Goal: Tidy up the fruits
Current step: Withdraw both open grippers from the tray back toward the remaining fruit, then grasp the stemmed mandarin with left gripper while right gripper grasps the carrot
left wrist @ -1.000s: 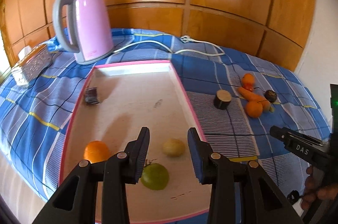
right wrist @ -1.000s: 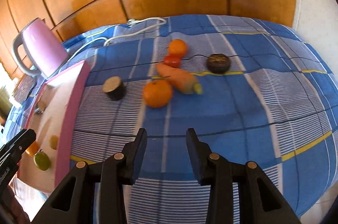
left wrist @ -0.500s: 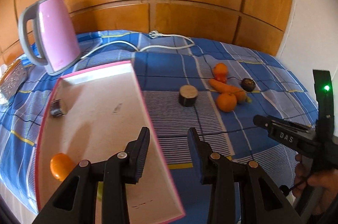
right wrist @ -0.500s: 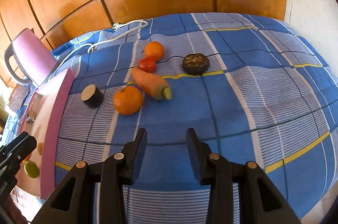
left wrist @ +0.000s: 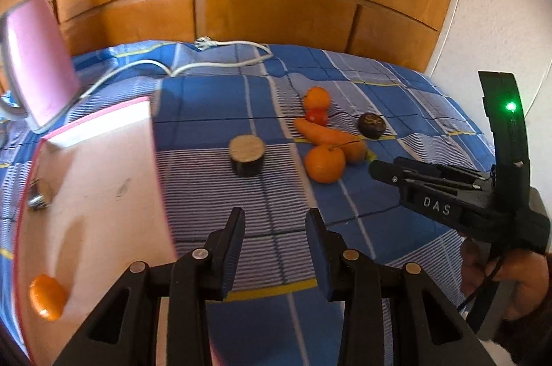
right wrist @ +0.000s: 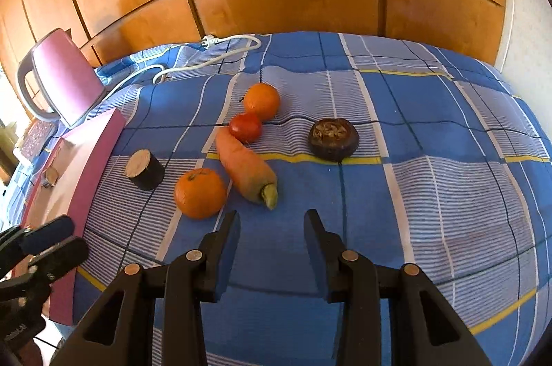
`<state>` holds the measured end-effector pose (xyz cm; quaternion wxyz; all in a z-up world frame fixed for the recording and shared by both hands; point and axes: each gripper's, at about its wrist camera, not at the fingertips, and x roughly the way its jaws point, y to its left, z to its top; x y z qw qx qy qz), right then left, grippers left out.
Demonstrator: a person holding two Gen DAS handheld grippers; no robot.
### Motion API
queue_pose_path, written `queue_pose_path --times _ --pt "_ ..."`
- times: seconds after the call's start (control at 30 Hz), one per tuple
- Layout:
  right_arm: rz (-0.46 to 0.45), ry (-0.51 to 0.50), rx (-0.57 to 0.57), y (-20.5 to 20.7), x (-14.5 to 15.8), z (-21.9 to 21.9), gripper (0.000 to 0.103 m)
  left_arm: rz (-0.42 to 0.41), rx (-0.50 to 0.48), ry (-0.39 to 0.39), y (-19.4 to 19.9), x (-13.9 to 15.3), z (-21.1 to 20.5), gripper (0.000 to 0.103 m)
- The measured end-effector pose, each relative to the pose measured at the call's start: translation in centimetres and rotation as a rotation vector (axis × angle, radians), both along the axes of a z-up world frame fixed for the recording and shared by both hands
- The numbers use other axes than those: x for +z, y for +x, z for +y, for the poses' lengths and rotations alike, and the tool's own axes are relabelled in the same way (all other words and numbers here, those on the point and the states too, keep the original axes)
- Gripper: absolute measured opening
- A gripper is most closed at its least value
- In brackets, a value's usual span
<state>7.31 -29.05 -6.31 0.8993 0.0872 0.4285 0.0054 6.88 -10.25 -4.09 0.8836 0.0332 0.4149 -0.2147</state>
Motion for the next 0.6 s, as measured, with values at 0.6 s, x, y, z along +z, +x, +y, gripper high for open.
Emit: queue_pose_path --times 0.6 --pt "-0.009 0.127 0.029 2.0 0.7 -2.5 0.039 0.052 -0.078 0.004 3.9 -2.9 -7.0 0.04"
